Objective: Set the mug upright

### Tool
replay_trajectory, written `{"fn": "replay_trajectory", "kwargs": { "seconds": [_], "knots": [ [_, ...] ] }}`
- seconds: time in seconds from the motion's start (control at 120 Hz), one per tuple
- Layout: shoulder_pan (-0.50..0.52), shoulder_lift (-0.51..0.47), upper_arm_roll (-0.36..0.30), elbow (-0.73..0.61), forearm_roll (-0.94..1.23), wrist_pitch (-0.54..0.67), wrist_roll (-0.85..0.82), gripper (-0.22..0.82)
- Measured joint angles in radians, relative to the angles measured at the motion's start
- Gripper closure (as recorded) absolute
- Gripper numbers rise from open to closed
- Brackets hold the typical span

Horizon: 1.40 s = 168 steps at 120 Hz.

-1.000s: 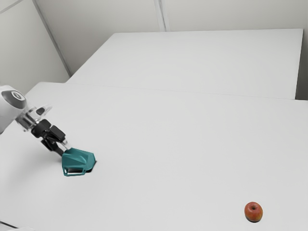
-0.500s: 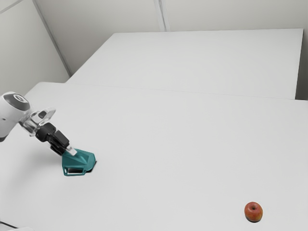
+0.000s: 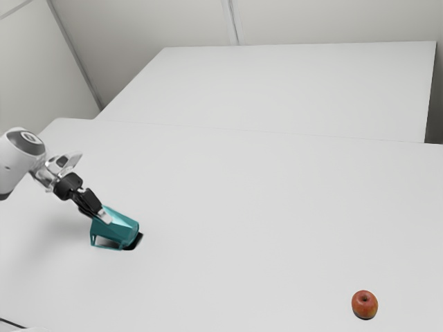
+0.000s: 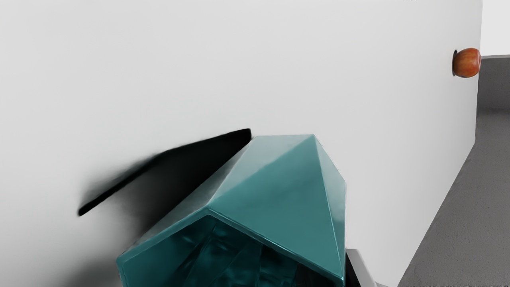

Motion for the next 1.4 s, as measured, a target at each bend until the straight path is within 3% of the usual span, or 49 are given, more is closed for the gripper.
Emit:
{"fn": "replay_trajectory", "kwargs": {
  "seconds": [0.275, 0.6, 0.9, 1.4],
  "knots": [
    [-0.001, -0.118, -0.071, -0.045, 0.034, 0.077, -0.01, 0.78],
    [-0.008, -0.286, -0.339, -0.173, 0.264, 0.32, -0.147, 0.78],
    [-0.006, -0.349, -0.514, -0.229, 0.373, 0.487, -0.326, 0.79],
    [-0.008, -0.355, -0.625, -0.273, 0.453, 0.576, -0.562, 0.79]
  ]
}}
